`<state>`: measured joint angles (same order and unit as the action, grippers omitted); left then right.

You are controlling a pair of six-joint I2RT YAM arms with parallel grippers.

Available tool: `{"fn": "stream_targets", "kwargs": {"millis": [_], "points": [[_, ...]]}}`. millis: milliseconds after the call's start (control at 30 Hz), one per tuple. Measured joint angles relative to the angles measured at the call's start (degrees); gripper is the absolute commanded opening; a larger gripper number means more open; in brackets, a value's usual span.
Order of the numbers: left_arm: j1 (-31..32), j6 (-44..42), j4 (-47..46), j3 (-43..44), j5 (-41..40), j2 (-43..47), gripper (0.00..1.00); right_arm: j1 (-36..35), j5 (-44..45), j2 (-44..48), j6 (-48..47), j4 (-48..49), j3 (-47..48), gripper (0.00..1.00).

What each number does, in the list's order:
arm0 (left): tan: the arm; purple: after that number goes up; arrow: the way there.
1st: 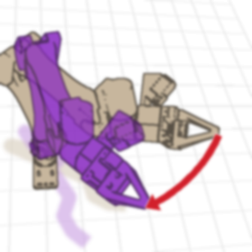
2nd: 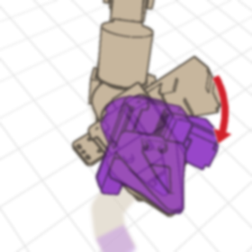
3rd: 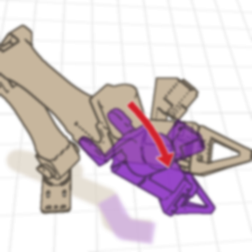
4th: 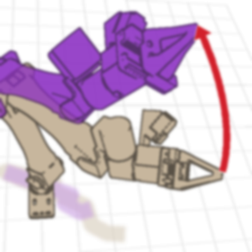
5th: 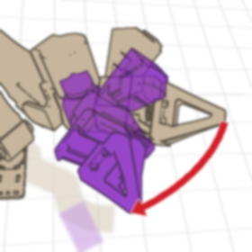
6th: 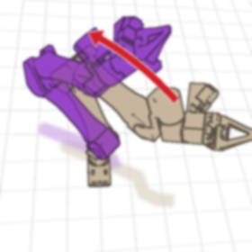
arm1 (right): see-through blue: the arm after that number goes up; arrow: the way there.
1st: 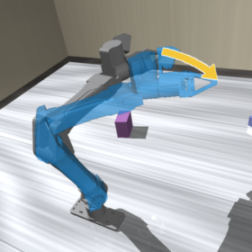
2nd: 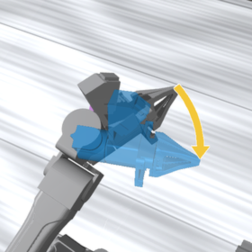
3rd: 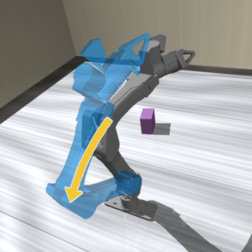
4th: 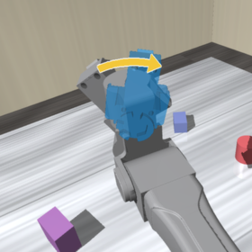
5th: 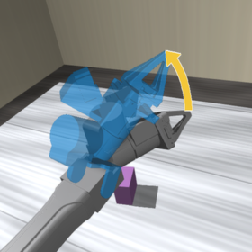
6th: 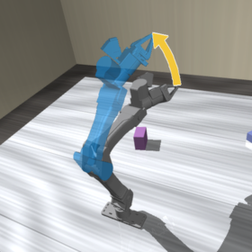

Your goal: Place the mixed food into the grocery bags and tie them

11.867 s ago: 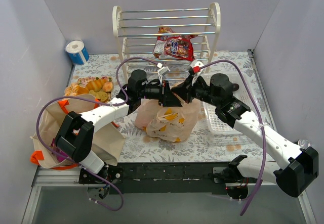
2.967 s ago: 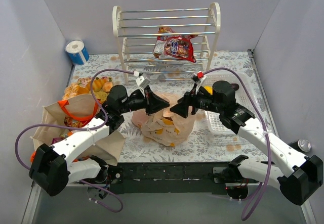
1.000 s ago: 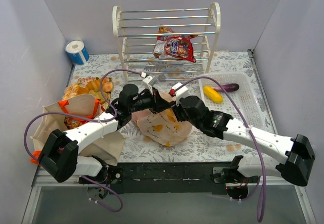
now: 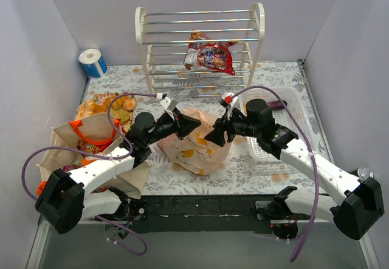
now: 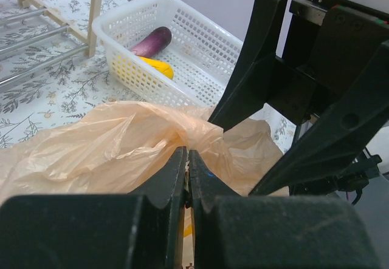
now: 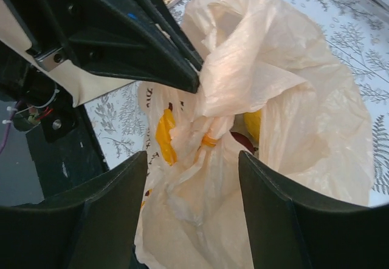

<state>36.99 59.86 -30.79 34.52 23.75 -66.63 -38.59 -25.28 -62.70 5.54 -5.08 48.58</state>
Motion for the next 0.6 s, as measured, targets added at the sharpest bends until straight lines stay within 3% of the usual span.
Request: {"fn": "stream_targets", "kwargs": {"millis": [300,600], "points": [[0.0,1.62,-1.29,-0.09,-0.09,0.0,0.0,0.28,4.2,4.94,2.03,1.05,-0.74,0.69],[0.0,1.25,-2.97,-0.35,2.38,0.0,0.0,1.11,2.91,-0.79,2.75,1.42,-0.7,0.68]]}}
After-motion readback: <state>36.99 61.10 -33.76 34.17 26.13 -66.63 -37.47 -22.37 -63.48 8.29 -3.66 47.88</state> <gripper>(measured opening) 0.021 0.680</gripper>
